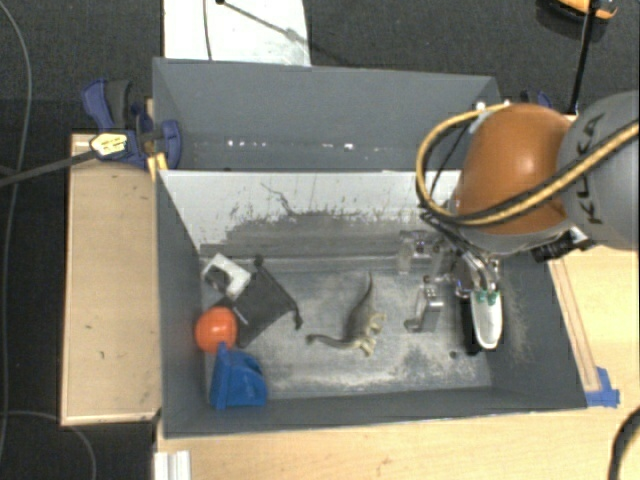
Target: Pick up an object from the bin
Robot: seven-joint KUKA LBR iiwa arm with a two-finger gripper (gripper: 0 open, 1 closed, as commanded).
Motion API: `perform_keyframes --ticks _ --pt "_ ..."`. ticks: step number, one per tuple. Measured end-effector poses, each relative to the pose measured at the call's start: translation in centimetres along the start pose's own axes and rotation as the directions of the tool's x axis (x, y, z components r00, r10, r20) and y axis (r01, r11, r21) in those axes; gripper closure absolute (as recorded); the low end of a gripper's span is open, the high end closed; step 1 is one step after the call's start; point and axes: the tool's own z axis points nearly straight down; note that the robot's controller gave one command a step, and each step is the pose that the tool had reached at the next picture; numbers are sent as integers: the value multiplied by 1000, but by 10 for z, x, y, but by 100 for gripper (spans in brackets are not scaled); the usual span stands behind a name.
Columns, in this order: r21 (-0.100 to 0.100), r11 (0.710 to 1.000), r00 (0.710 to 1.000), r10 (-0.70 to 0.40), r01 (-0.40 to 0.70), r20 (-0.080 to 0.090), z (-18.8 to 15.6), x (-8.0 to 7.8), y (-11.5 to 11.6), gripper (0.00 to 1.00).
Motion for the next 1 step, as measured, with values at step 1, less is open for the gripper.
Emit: perform_keyframes --ticks 1 --pt "0 967 967 -254 254 2 27 -1 16 0"
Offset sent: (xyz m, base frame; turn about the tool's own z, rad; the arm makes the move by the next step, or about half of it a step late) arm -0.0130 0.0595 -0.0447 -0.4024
